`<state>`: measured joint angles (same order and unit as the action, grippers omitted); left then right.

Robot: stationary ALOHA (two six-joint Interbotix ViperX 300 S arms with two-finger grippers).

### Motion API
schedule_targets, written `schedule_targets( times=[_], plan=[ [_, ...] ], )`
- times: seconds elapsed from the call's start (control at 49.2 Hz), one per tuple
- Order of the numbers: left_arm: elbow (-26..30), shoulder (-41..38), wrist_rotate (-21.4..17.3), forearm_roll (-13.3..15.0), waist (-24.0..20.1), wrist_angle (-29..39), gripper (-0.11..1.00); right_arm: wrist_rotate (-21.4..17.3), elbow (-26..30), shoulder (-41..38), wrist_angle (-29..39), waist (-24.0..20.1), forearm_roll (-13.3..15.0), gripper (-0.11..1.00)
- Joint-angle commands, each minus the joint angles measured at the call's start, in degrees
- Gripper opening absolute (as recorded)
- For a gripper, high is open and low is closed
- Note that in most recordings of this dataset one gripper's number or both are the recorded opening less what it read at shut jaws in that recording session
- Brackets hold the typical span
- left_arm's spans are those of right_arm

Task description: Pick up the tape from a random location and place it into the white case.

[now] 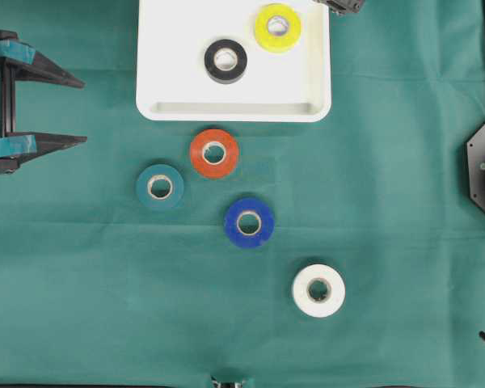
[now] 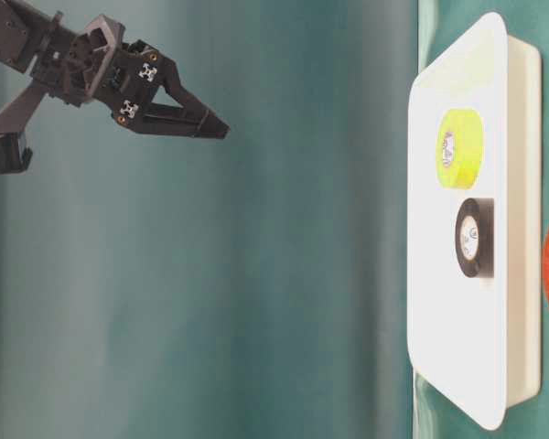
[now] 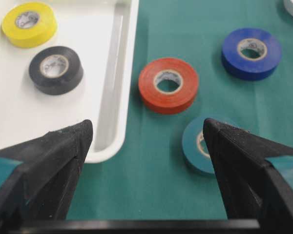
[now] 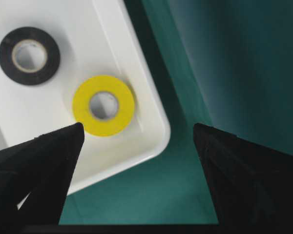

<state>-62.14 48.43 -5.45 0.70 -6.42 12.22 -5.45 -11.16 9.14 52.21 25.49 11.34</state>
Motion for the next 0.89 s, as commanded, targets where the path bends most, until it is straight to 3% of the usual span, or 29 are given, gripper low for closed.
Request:
schedule_targets(
  times=[0.0, 0.671, 0.874],
  plan=[
    [0.8, -0.2, 0.0, 0.1, -0.2, -0.5, 0.93, 0.0, 1.4, 1.2, -0.2, -0.1, 0.2, 0.9],
    [0.8, -0.2, 0.0, 0.1, -0.2, -0.5, 0.93, -0.1, 1.2, 1.2, -0.2, -0.3, 0.0, 0.9],
    [0.8, -0.2, 0.0, 0.1, -0.2, -0.5, 0.93, -0.3, 0.8, 1.4, -0.2, -4.6, -0.5, 0.89]
  ],
)
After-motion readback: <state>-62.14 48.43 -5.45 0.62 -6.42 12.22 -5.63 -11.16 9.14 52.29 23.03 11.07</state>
